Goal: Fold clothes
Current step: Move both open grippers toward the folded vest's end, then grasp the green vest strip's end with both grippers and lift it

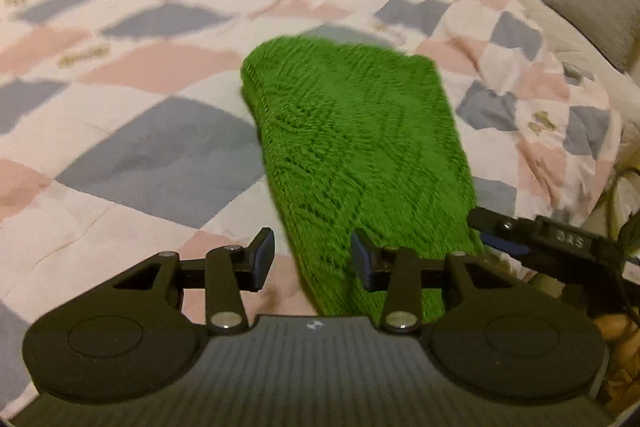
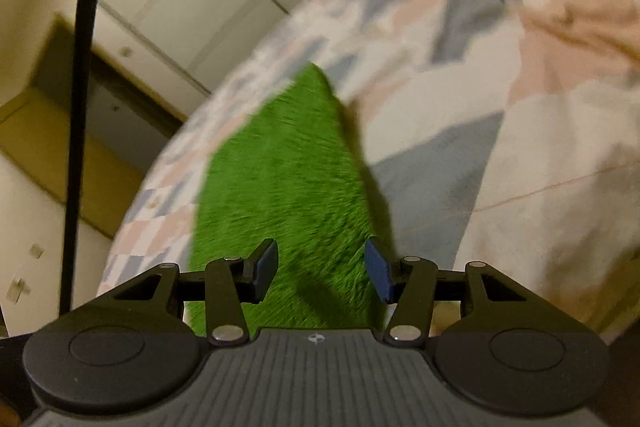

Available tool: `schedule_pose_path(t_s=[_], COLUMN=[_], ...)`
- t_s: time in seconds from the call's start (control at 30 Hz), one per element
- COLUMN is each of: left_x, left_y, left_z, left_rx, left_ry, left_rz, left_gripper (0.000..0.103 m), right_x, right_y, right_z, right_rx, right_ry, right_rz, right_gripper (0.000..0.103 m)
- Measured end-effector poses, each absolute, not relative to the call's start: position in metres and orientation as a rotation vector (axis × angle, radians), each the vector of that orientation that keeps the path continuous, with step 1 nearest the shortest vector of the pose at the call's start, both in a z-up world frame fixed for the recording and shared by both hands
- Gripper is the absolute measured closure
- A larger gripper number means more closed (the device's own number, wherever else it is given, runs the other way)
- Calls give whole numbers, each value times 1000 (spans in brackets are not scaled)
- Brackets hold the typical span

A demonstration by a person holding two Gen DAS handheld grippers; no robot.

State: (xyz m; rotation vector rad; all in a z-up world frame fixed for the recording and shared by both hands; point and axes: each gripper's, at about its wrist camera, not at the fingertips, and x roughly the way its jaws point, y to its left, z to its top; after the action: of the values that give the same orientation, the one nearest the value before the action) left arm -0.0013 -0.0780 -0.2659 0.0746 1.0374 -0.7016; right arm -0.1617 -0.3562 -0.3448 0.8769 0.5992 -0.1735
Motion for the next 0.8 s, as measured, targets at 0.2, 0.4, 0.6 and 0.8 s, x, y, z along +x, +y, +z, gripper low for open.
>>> schedule_pose_path(t_s=[0.2,0.4,0.6,0.8], left_x=[35,66,104,129], left_y=[-90,-90,-86,-81], left_z=[-253,-249,-272,-317], left_rx=[10,-70,-229,-424], left_ry=[1198,1277,1369,1431], left_rz=[-705,-681,-714,-724], left_gripper=[68,62,41,34], right_x=[-138,-118,-100,-75], right_y=[-370,-377,-390,-416], right_z=[-306,-277,-282,-310], right_rx=[892,890,914,951], right_ry=[763,857,883,855], right_rz=[-219,-202,-235,-132], right_gripper=[51,48,37,27])
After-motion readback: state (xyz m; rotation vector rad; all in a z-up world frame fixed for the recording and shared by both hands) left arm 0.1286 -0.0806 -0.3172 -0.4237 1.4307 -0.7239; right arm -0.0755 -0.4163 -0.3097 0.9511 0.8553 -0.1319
